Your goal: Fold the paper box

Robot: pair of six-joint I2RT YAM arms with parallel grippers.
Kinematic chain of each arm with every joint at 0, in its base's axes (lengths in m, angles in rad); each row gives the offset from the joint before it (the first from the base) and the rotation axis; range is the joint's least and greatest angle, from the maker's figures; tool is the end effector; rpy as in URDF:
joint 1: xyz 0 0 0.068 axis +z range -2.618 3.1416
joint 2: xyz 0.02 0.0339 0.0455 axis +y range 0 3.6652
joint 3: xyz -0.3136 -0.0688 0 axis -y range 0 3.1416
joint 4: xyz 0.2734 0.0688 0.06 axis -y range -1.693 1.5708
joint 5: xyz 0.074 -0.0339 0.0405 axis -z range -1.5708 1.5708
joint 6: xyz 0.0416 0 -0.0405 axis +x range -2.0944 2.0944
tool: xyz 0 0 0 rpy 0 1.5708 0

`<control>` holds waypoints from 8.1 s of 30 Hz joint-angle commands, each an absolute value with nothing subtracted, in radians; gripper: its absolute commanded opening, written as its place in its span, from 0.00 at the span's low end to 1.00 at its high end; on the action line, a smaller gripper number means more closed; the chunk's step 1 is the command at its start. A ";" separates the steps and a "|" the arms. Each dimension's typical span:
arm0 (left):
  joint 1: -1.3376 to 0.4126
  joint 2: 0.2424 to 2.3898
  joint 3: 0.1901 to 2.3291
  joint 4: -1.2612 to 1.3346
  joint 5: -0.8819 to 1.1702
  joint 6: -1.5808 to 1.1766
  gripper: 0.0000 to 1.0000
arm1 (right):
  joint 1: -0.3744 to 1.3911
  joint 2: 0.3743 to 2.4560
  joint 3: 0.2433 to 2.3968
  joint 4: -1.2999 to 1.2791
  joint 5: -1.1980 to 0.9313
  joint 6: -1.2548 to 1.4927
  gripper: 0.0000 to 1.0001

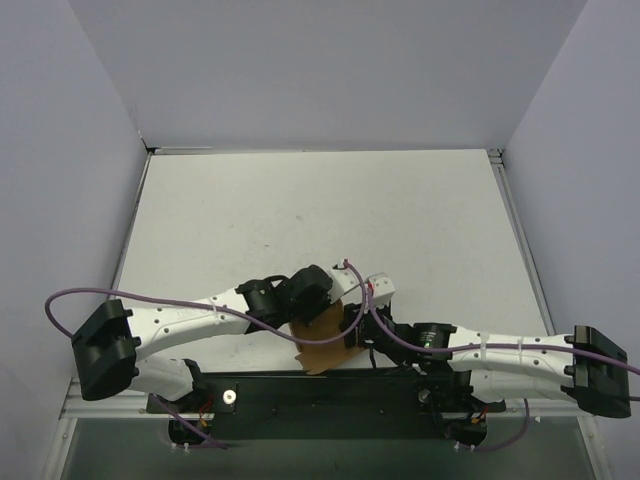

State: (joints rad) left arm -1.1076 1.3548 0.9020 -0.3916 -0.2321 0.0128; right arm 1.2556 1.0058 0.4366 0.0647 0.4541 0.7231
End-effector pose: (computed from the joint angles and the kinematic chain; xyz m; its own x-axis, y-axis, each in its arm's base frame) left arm 0.1430 -0.2649 0.2686 -0.3237 0.6761 -0.6619 0.8066 0.5629 0.1804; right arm 0.0831 0.1961 0.2277 -0.5989 0.0814 -0.7967 -0.4522 0.7867 0.4203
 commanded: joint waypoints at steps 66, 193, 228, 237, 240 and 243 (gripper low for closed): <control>-1.069 1.488 0.986 -0.445 -0.333 -0.063 0.00 | 1.183 0.965 0.520 -0.130 0.537 0.758 0.64; -0.724 1.071 0.896 -0.167 0.101 -0.219 0.89 | 0.810 1.126 0.958 -0.270 0.169 0.354 0.54; -0.434 0.865 0.697 -0.193 0.429 -0.307 0.85 | 0.701 1.350 0.729 0.189 -0.379 -0.172 0.00; -0.440 0.971 0.531 0.236 0.351 -0.298 0.84 | 0.652 1.436 0.845 0.028 -0.600 -0.308 0.00; -0.440 1.025 0.496 0.322 0.347 -0.241 0.83 | 0.638 1.436 0.835 0.031 -0.643 -0.304 0.00; -0.430 1.045 0.454 0.403 0.341 -0.215 0.84 | 0.624 1.425 0.828 0.029 -0.661 -0.299 0.00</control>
